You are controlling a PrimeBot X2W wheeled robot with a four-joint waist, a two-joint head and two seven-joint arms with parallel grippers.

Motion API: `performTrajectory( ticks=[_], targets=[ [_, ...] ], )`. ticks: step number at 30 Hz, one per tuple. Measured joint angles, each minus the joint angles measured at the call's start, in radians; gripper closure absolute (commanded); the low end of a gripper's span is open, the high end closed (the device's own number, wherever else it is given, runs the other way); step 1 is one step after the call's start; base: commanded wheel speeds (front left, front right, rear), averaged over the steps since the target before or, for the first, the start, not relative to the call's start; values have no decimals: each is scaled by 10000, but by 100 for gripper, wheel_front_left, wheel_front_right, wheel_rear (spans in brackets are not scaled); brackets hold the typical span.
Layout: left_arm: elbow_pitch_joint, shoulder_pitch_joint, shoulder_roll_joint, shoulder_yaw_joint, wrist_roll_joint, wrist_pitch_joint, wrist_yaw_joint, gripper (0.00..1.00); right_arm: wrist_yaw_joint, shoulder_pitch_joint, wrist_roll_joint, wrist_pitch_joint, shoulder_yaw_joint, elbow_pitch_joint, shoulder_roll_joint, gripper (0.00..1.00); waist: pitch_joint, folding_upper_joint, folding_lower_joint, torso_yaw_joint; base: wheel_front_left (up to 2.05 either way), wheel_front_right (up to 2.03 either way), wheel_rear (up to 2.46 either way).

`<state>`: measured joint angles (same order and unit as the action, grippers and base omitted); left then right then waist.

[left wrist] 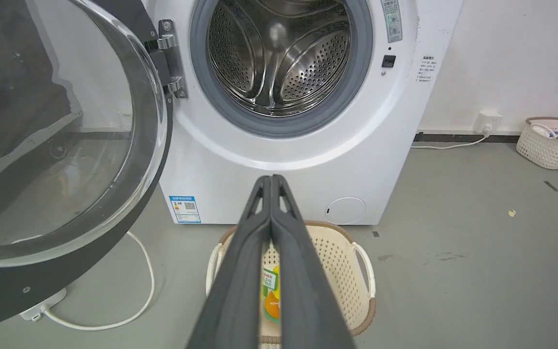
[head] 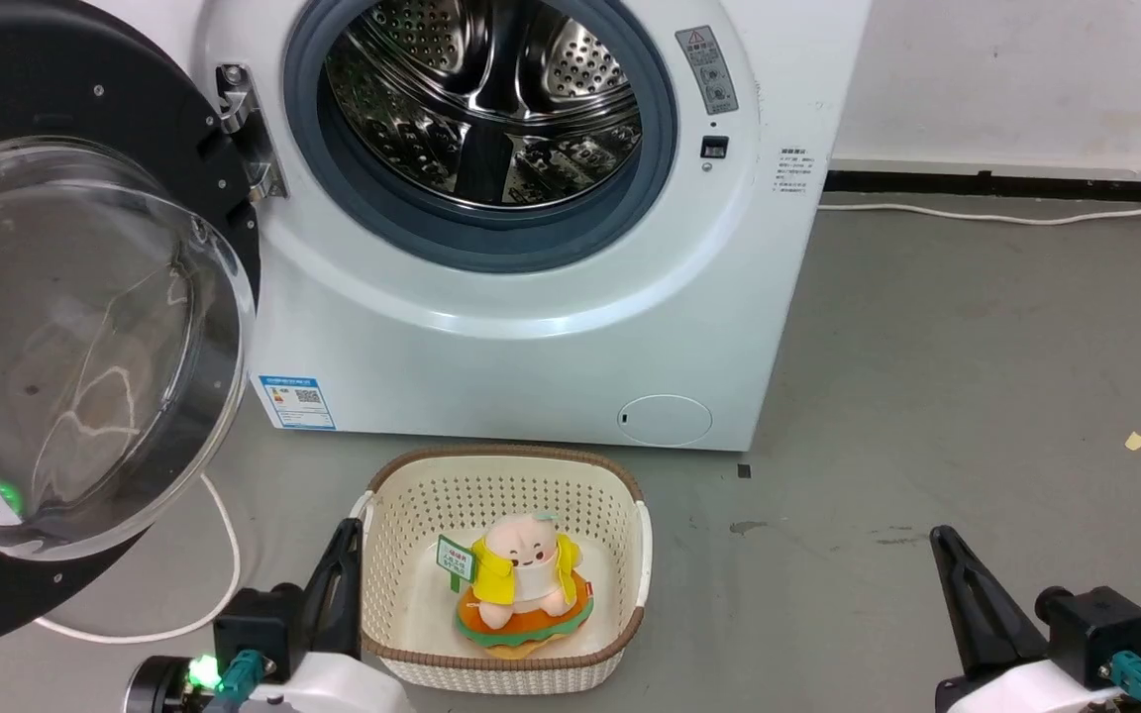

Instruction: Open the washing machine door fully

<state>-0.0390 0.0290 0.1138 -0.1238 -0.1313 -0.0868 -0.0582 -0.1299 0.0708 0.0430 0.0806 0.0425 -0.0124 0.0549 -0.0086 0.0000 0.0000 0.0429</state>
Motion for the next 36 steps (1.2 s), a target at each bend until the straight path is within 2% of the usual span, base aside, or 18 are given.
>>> performTrajectory(
  ticks=[36],
  targets=[
    [282, -129, -447, 963, 974, 688, 437, 100, 0, -428, -280, -625, -320, 75, 0, 100, 70, 0, 0, -348, 0, 0, 0]
  ],
)
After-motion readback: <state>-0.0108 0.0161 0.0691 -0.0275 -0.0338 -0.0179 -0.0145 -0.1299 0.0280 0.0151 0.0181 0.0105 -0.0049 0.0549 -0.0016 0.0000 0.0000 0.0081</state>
